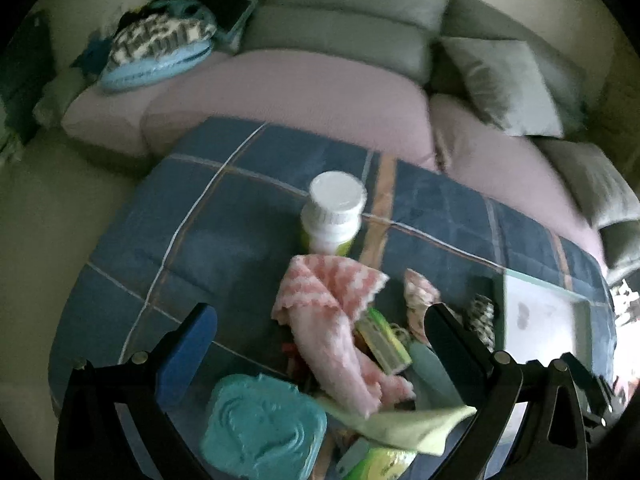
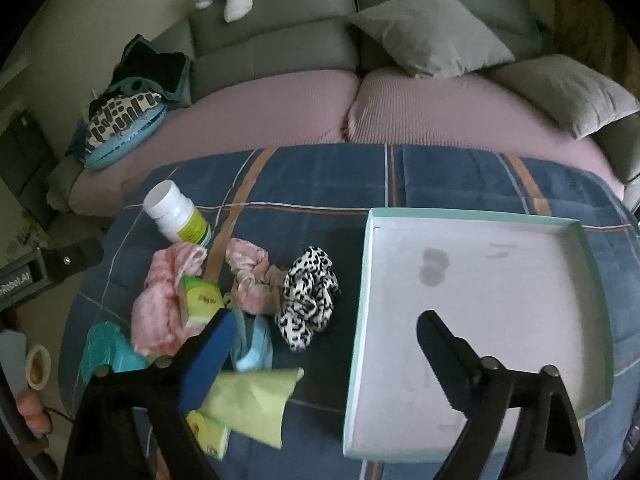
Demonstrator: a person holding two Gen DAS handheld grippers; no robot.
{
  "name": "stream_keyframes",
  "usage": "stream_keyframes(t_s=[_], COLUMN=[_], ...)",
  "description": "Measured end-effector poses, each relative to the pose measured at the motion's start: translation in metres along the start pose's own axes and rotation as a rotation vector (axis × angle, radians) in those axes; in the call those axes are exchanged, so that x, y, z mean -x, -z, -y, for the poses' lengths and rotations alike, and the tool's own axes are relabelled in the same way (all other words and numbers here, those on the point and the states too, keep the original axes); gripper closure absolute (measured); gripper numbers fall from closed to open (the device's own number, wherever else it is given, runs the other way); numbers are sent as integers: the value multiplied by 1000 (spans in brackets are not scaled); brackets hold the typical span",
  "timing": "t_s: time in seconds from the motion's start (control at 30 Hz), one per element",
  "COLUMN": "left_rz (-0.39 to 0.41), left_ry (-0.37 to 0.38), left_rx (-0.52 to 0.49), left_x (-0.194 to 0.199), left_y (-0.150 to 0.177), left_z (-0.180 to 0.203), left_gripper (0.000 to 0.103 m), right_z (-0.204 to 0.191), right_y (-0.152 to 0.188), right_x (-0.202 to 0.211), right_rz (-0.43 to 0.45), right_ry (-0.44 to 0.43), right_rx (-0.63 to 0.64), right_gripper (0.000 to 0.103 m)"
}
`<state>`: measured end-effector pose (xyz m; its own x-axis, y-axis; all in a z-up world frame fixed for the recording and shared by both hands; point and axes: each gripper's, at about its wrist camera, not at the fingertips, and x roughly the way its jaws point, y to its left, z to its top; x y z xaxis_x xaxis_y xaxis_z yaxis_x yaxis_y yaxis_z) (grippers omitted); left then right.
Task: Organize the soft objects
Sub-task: 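Grasp the pink striped towel with the left tool while the right tool grasps the leopard scrunchie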
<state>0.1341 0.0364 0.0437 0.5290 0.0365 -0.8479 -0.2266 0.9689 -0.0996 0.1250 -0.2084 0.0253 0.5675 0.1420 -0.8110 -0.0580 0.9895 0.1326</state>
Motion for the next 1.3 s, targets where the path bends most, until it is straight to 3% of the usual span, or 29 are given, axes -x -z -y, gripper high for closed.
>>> stream_keyframes(t_s=[0.23, 0.43, 0.6, 0.73, 0.83, 1.0, 1.03, 1.3], left_rz=[-95, -122, -135, -164, -160, -168, -172, -163], left_ry=[-33, -79, -88, -74, -66, -44, -38, 0], left_rx=[84, 115, 117, 130, 139, 155, 158, 181], left_x=[-44, -65, -80, -92, -95, -98, -99, -94], left_y=[-4, 0, 3, 7, 7, 10, 11, 15], left_z=[-1, 2, 5, 3, 2, -2, -3, -7], left_gripper=[0, 0, 2, 19, 22, 41, 46, 68], right_z=[-5, -11, -15, -13, -13, -11, -12, -10], right_y=[-7, -2, 2, 3, 5, 7, 7, 7], right_x=[-29, -48, -60, -67, -73, -77, -77, -74], right_rz=[-46, -85, -104, -122, -133, -140, -139, -123], right_ry=[-12, -44, -50, -59, -46, -51, -54, -69], right_rx=[6, 32, 53, 49, 47, 39, 42, 38], right_gripper=[24, 42, 43, 50, 51, 58, 64, 77])
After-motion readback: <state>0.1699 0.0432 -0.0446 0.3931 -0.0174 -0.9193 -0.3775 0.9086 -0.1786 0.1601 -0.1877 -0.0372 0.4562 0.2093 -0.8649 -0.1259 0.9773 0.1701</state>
